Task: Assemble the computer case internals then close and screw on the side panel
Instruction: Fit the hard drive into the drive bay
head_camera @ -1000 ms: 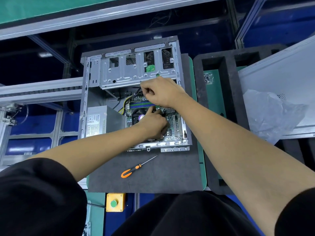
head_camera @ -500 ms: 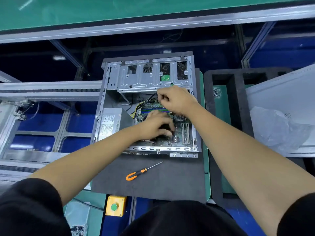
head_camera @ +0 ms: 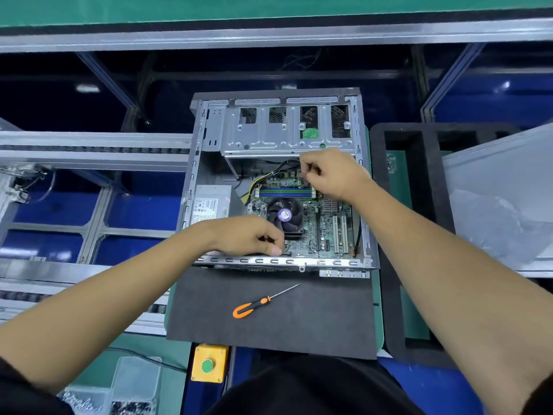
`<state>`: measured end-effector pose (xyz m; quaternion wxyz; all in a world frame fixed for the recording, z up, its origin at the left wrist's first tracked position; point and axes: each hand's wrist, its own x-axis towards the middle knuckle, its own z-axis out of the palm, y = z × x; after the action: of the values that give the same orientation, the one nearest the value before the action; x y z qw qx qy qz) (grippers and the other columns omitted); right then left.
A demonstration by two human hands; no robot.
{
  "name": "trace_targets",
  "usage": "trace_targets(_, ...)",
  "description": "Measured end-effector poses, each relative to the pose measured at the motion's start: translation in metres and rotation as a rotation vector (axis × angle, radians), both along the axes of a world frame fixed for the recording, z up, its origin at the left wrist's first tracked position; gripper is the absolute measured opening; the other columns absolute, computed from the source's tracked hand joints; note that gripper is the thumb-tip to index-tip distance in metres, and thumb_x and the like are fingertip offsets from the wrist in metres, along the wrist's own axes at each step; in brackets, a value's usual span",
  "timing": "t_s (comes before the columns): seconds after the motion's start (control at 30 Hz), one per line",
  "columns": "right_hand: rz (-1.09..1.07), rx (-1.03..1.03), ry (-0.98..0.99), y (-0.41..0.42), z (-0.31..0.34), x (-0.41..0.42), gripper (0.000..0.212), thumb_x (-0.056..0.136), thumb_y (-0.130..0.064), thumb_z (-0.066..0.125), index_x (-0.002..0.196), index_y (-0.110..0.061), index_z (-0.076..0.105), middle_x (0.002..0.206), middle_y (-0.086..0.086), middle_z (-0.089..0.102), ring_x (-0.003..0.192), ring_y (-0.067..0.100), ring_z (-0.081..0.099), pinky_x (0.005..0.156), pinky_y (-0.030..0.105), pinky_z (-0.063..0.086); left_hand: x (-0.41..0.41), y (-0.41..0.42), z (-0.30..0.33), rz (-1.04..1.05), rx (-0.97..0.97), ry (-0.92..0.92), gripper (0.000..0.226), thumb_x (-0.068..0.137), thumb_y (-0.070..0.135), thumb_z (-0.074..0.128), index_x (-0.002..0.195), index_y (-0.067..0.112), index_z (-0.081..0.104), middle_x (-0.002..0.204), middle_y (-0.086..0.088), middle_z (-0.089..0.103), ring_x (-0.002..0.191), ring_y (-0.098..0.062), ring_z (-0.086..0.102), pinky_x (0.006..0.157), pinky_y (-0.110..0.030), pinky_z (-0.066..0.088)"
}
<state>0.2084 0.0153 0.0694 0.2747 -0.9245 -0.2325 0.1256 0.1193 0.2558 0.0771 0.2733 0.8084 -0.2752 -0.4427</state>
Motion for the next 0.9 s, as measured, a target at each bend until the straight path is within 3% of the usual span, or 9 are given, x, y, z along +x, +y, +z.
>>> trace_targets(0.07,-0.009,-0.003,-0.009,0.0,-0.001,0.0,0.011,0.077,-0.02,0.046,0.075,-0.025,0.055,0.063,-0.005,0.062,0.054,0.01,0.05,0.053,0.023,0.032,0.005,0.001,-0.002,-0.015,-0.025,0.029,0.017,0.102,0.034,0.06,0.096,0.019,0.067,0.097,0.0,0.068,0.091,-0.021,0.061,0.084,-0.031,0.048)
trace_targets(0.17,-0.019,-0.008,-0.01,0.001,-0.001,0.001,0.01,0.076,-0.022,0.046,0.075,-0.026,0.055,0.063,-0.007,0.061,0.057,0.01,0.053,0.053,0.023,0.033,0.007,0.002,-0.005,-0.03,-0.079,0.057,0.012,0.101,0.033,0.062,0.095,0.023,0.067,0.094,0.011,0.067,0.085,-0.008,0.06,0.08,-0.021,0.046)
trace_targets(0.23,-0.032,0.003,-0.004,0.002,0.0,0.001,0.011,0.076,-0.023,0.046,0.075,-0.026,0.056,0.064,-0.007,0.061,0.058,0.01,0.053,0.053,0.023,0.032,0.007,0.002,-0.005,-0.02,-0.112,0.078,0.01,0.101,0.032,0.063,0.093,0.026,0.067,0.091,0.011,0.066,0.083,-0.007,0.058,0.078,-0.02,0.045)
trace_targets(0.4,-0.041,-0.027,-0.001,0.004,0.002,-0.001,0.01,0.08,-0.018,0.051,0.078,-0.023,0.059,0.068,-0.006,0.062,0.062,0.015,0.056,0.056,0.027,0.042,0.001,-0.008,-0.008,-0.072,-0.106,-0.056,0.013,0.102,0.036,0.059,0.091,0.031,0.06,0.086,0.014,0.061,0.084,-0.008,0.057,0.084,-0.029,0.047)
trace_targets(0.53,-0.08,-0.048,-0.016,0.005,0.007,-0.005,0.015,0.082,-0.012,0.049,0.078,-0.022,0.06,0.067,-0.019,0.059,0.063,-0.002,0.053,0.061,0.032,0.051,0.0,-0.01,-0.005,-0.129,-0.057,-0.087,0.008,0.104,0.033,0.054,0.102,0.026,0.057,0.096,0.011,0.062,0.093,-0.015,0.058,0.086,-0.036,0.047)
trace_targets(0.67,-0.161,-0.015,0.005,0.007,0.013,-0.019,0.018,0.083,-0.011,0.049,0.08,-0.023,0.062,0.066,-0.011,0.062,0.064,0.015,0.06,0.066,0.037,0.056,0.003,-0.009,0.001,-0.136,-0.068,-0.036,0.011,0.105,0.022,0.054,0.102,0.011,0.056,0.089,0.034,0.059,0.082,0.014,0.052,0.073,-0.012,0.04)
trace_targets(0.77,-0.195,0.009,0.06,0.009,0.017,-0.032,0.018,0.085,-0.013,0.049,0.079,-0.026,0.061,0.064,-0.007,0.064,0.06,0.017,0.062,0.067,0.04,0.058,0.001,-0.007,0.003,-0.127,-0.056,-0.049,0.011,0.105,0.025,0.054,0.099,0.015,0.056,0.086,0.018,0.056,0.074,0.003,0.047,0.071,-0.019,0.039)
trace_targets(0.9,-0.246,0.069,0.126,0.015,0.018,-0.044,0.023,0.088,-0.01,0.047,0.079,-0.025,0.061,0.065,-0.002,0.068,0.055,0.018,0.065,0.063,0.044,0.059,-0.002,-0.005,0.007,-0.129,-0.038,-0.054,0.011,0.106,0.031,0.053,0.113,0.023,0.057,0.107,0.003,0.062,0.089,-0.01,0.053,0.08,-0.027,0.043)
